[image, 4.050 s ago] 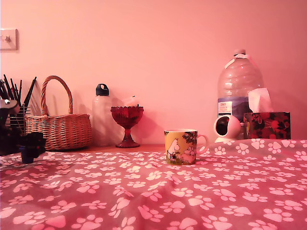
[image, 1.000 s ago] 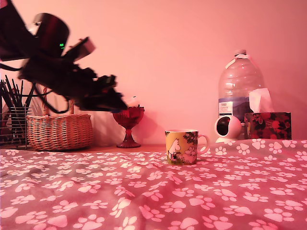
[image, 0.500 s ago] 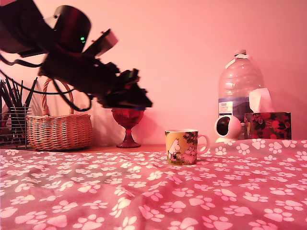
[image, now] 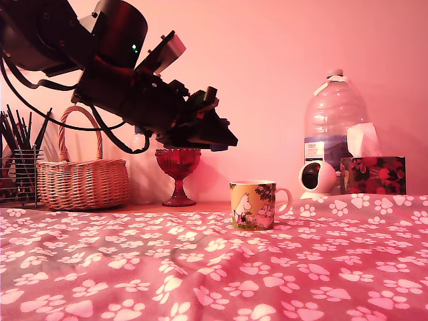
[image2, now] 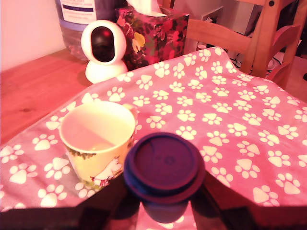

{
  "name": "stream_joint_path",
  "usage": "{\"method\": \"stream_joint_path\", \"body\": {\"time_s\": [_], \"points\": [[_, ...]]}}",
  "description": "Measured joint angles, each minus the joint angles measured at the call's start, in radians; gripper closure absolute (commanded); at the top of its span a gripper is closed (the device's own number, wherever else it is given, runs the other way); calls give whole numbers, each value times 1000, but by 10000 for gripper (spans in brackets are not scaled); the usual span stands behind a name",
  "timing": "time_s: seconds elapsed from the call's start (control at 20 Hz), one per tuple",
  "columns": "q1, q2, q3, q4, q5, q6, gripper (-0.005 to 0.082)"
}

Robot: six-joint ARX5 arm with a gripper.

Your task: Pick the coffee capsule and then drop it inside the coffee cup in front of you

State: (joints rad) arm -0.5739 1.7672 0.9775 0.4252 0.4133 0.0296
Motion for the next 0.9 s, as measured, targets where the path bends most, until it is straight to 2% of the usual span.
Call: {"method": "stream_joint_path", "body": {"time_s": [0.1, 0.25, 0.5, 0.9], "points": [[-2, 0, 3, -21, -4, -5, 574], [-2, 0, 48, -123, -33, -21, 574], [-2, -2, 167, -195, -75, -10, 574], [-2, 17, 247, -267, -84, -3, 574]]}}
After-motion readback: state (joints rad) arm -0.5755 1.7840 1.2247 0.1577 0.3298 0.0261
